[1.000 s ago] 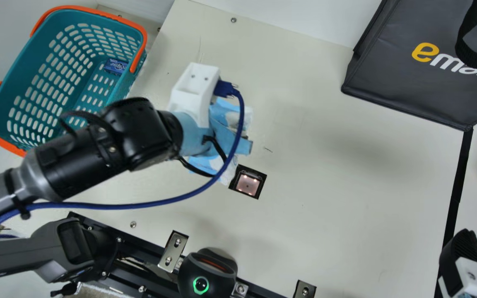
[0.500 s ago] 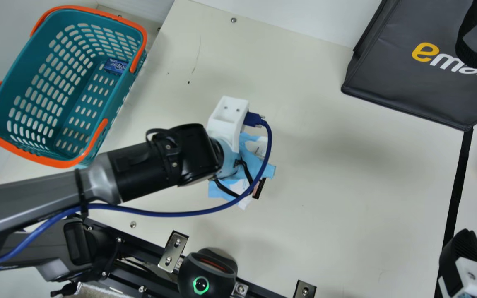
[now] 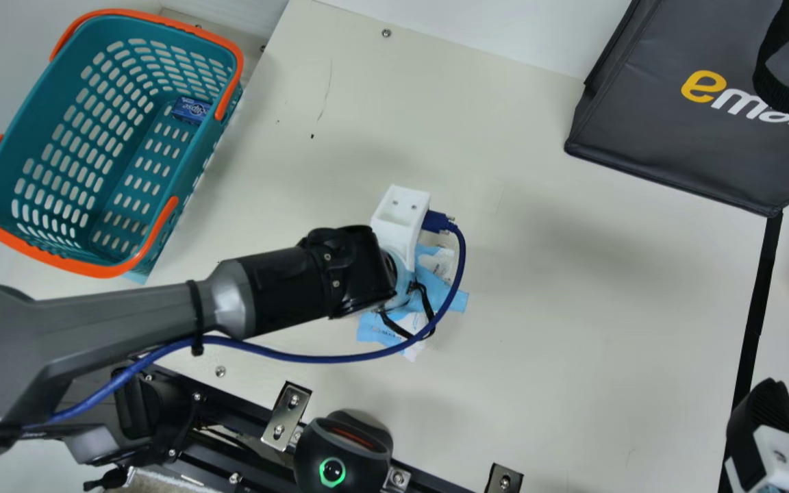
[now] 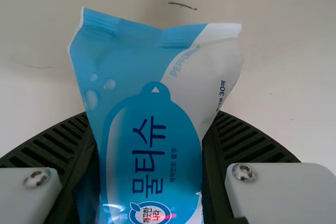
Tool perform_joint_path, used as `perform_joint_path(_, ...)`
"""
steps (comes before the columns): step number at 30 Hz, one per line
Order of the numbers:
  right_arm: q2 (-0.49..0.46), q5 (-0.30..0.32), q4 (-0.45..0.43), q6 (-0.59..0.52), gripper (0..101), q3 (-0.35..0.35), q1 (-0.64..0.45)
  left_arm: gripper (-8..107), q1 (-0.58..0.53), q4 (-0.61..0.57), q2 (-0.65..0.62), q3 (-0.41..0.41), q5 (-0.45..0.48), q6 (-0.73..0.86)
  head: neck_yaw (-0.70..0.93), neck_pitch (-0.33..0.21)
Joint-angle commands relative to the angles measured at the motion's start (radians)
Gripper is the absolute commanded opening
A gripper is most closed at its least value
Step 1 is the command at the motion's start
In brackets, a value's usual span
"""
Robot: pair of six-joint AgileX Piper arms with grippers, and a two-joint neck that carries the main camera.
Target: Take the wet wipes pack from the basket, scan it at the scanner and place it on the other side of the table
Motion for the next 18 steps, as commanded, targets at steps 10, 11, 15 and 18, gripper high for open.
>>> perform_joint_path(10, 0.000, 0.000, 0.000, 0.000, 95, 0.000, 0.000, 47, -0.013, -0.005, 0.036, 0.007, -0.017, -0.004, 0.002, -0.029)
perform_joint_path(11, 0.000, 0.000, 0.000, 0.000, 95, 0.000, 0.000, 50, -0.014, -0.004, 0.039, 0.008, -0.018, -0.006, 0.002, -0.029)
perform_joint_path(15, 0.000, 0.000, 0.000, 0.000, 95, 0.000, 0.000, 63, -0.016, 0.000, 0.048, 0.011, -0.022, -0.012, 0.002, -0.029)
perform_joint_path(18, 0.000, 0.001, 0.000, 0.000, 95, 0.000, 0.000, 73, -0.015, 0.002, 0.048, 0.014, -0.026, -0.017, 0.002, -0.029)
